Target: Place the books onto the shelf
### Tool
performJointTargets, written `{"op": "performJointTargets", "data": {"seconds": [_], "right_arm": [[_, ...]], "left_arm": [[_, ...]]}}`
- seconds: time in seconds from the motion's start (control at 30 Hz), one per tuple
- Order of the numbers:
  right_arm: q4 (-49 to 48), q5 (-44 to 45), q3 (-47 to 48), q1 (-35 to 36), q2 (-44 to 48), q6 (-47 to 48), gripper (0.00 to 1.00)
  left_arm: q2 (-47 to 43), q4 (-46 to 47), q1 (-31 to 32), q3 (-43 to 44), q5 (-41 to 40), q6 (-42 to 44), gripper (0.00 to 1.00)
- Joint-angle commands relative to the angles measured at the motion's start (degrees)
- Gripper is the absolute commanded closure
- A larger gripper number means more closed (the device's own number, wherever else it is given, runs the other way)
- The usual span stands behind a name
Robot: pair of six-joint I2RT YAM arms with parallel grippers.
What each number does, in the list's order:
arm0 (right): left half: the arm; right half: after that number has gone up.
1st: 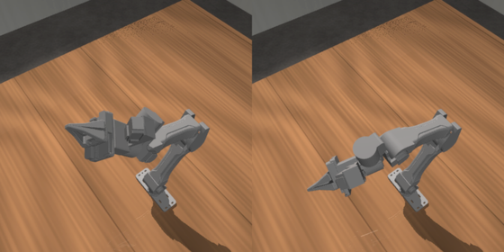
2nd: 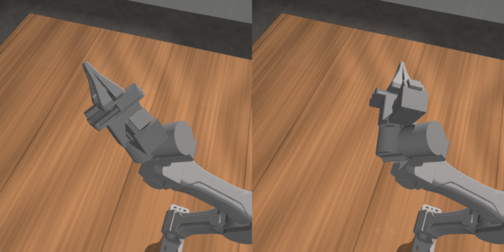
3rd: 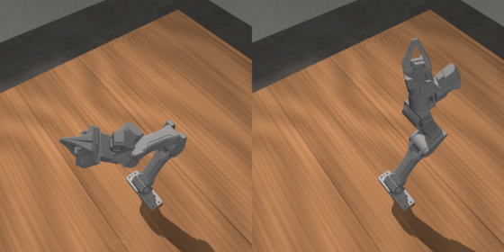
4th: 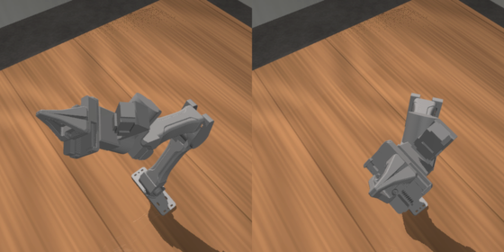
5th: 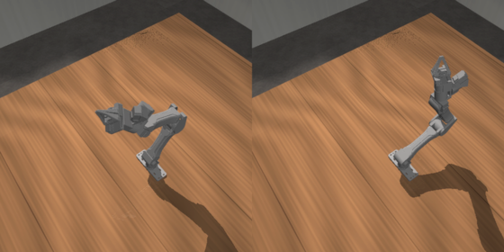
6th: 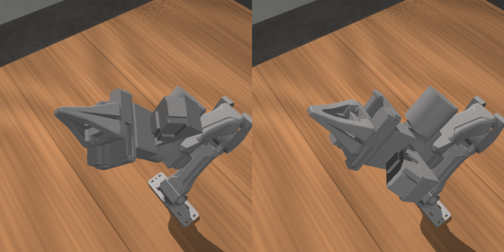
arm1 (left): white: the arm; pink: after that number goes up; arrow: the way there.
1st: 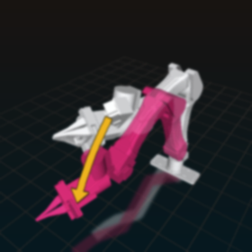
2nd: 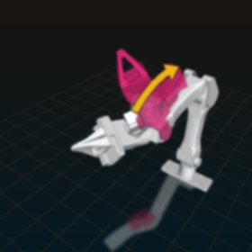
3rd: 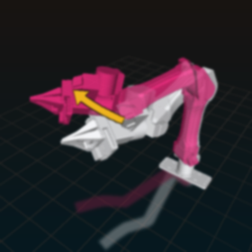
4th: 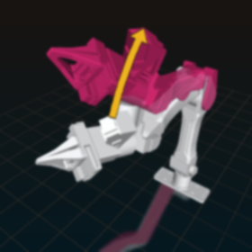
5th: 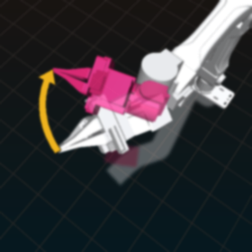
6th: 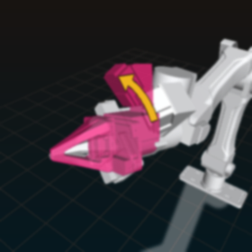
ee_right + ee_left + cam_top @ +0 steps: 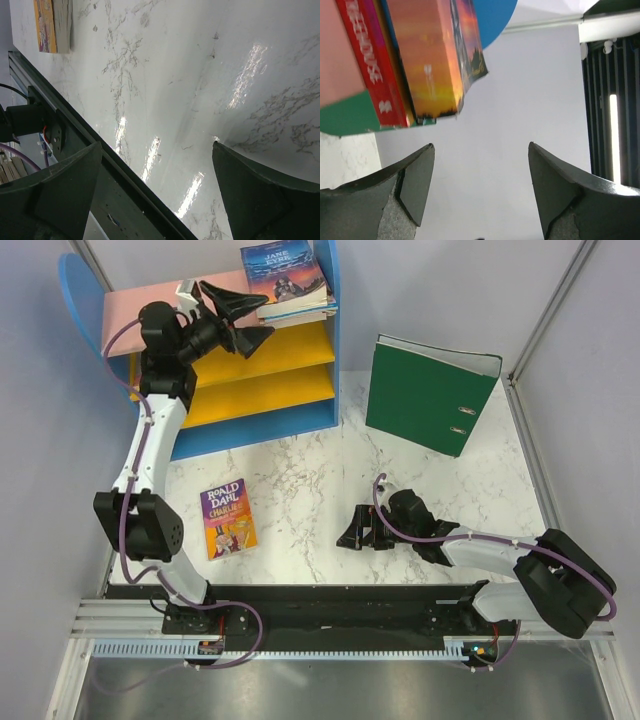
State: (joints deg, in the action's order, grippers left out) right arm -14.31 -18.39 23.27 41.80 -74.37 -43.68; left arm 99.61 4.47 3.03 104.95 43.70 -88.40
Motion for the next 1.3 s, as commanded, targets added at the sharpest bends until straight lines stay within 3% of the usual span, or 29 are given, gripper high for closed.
{"op": "performJointTargets", "data": {"seconds": [0.0,0.13,0.23,0.33,0.4,0.53,0.7,0.93,1.27], "right_arm": [[-1.6,-0.33,0.82,0.3,1.24,0.0,0.02],[-0.9,-0.15,1.16,0.3,1.86,0.26,0.02],[-0.29,-0.5,2.13,0.3,2.04,0.53,0.02],[-0.46,-0.33,3.88,0.91,0.81,0.44,0.02],[0.33,0.2,5.9,2.23,-1.91,0.96,0.02],[3.31,1.17,16.16,7.14,-9.9,2.28,0.02],[4.81,-1.03,28.91,9.26,-23.26,2.02,0.02],[3.77,-4.89,41.67,9.26,-38.82,-3.49,0.02],[-8.71,-10.34,52.49,9.88,-54.12,-14.75,0.02]], "left_arm": [[-6.44,2.21,0.05,-6.13,7.36,2.87,0.17],[-17.48,-7.51,0.14,-12.99,4.56,17.5,0.1],[-29.59,-15.52,0.14,-20.9,-4.3,31.37,0.03],[-37.8,-30.27,0.14,-28.46,-17.83,43.7,0.0],[-45.18,-37.58,0.14,-37.24,-26.54,46.03,0.0],[-52.76,-46.56,0.05,-53.24,-35.95,44.39,0.0],[-56.28,-48.42,0.05,-69.95,-42.81,37.35,0.0],[-53.56,-48.06,-0.13,-74.01,-52.2,32.94,0.0],[-48.64,-48.42,-1.36,-75.24,-62.77,29.69,0.07]]}}
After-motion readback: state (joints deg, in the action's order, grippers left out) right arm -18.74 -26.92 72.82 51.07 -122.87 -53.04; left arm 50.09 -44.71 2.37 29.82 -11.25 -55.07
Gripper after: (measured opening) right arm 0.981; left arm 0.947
